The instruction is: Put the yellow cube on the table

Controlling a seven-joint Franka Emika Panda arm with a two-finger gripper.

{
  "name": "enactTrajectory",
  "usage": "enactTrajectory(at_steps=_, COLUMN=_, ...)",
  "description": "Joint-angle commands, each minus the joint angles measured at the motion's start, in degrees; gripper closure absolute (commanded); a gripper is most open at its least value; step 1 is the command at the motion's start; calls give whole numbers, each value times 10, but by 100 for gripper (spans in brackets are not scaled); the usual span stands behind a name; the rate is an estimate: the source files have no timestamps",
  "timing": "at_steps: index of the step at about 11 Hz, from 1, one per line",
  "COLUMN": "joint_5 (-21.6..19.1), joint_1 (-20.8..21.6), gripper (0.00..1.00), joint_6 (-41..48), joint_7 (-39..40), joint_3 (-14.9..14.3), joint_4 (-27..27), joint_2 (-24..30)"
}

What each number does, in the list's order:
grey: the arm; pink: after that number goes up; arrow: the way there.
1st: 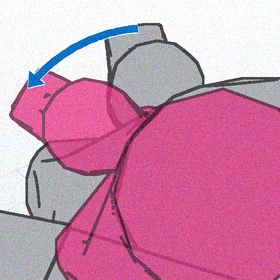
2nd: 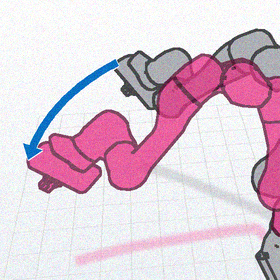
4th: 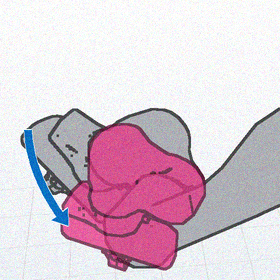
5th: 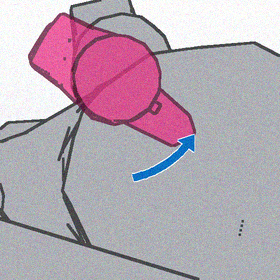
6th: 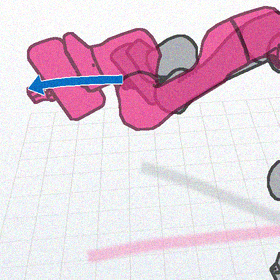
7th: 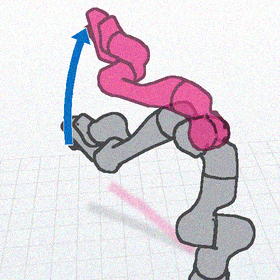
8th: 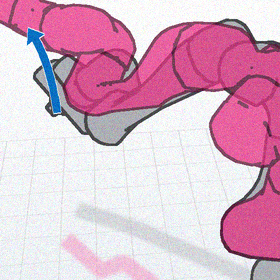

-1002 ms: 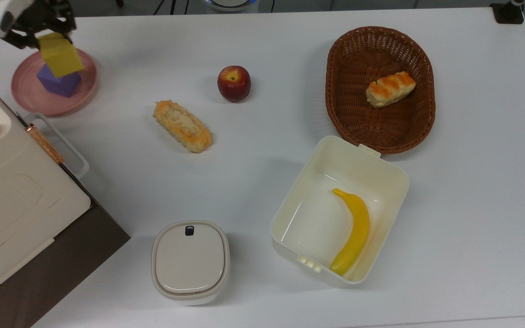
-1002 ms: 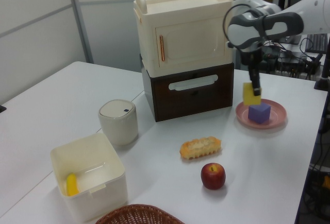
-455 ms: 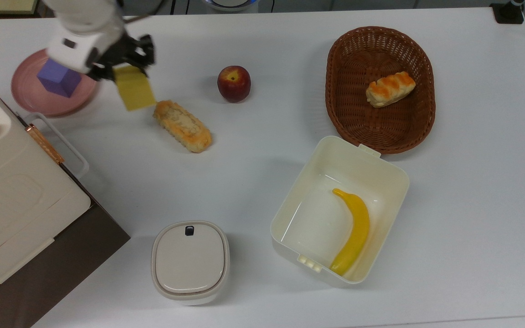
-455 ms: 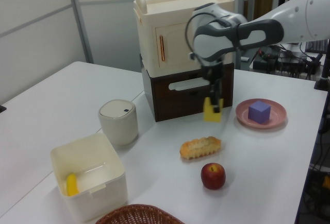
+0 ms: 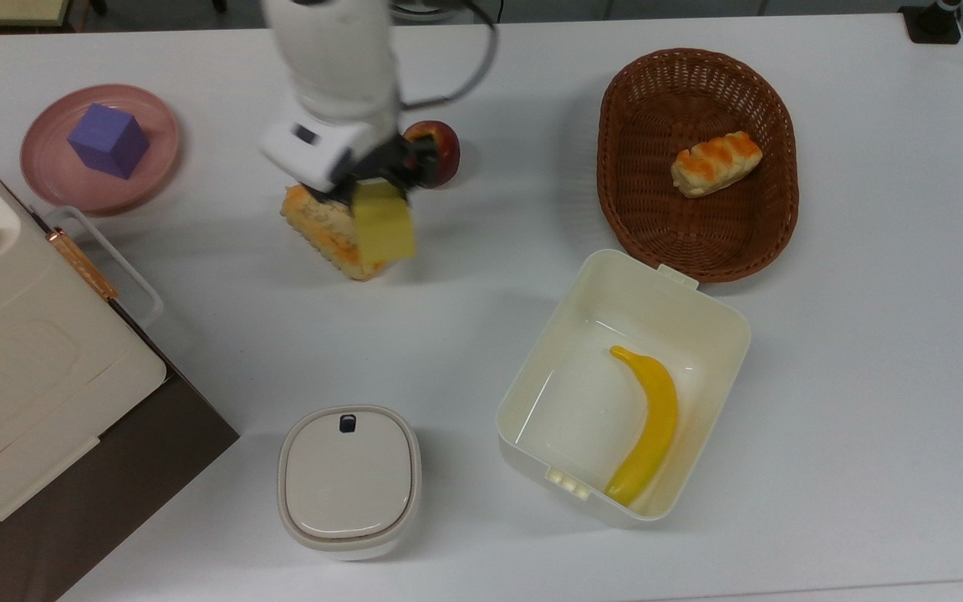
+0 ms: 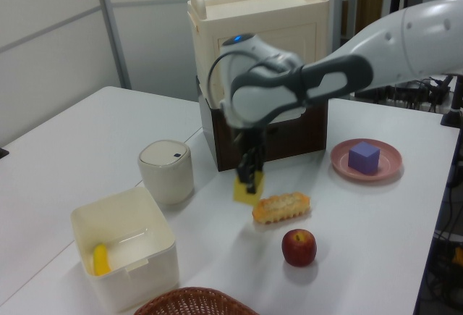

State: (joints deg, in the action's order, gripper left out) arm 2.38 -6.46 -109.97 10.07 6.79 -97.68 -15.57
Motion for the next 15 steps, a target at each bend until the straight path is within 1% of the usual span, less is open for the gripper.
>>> enactTrajectory(at_steps=1, joint_5=2, joint_1=57, gripper=32, joint_6=-42, joint_7=-97, joint_3=-10, joint_4=2, joint_2=-33)
enactTrajectory(at_steps=2, joint_5=2, joint_1=68, gripper=16, joint_6=-43, joint_7=-108, joint_3=-11, joint_4=2, joint_2=-36)
enactTrajectory(at_steps=3, joint_5=3, joint_1=69, gripper=0, joint_6=-42, joint_7=-121, joint_3=-11, joint_4=2, joint_2=-35)
enactTrajectory(at_steps=5, joint_5=4, joint_1=70, gripper=0, joint_6=-36, joint_7=-129, joint_3=-11, joint_4=20, joint_2=-29)
enactTrajectory(at_steps=7, joint_5=4, joint_1=70, gripper=0, joint_6=-31, joint_7=-148, joint_3=-12, joint_4=23, joint_2=8)
enactTrajectory(at_steps=9, joint_5=5, joint_1=66, gripper=0, joint_6=27, joint_7=-149, joint_3=-14, joint_4=27, joint_2=60)
enactTrajectory(at_steps=13, joint_5=4, joint_1=60, gripper=0, joint_6=127, joint_7=-150, joint_3=-18, joint_4=27, joint_2=131)
enactTrajectory(at_steps=15, joint_5=4, joint_1=37, gripper=0, joint_6=170, joint_7=-141, joint_3=-17, joint_4=27, joint_2=159)
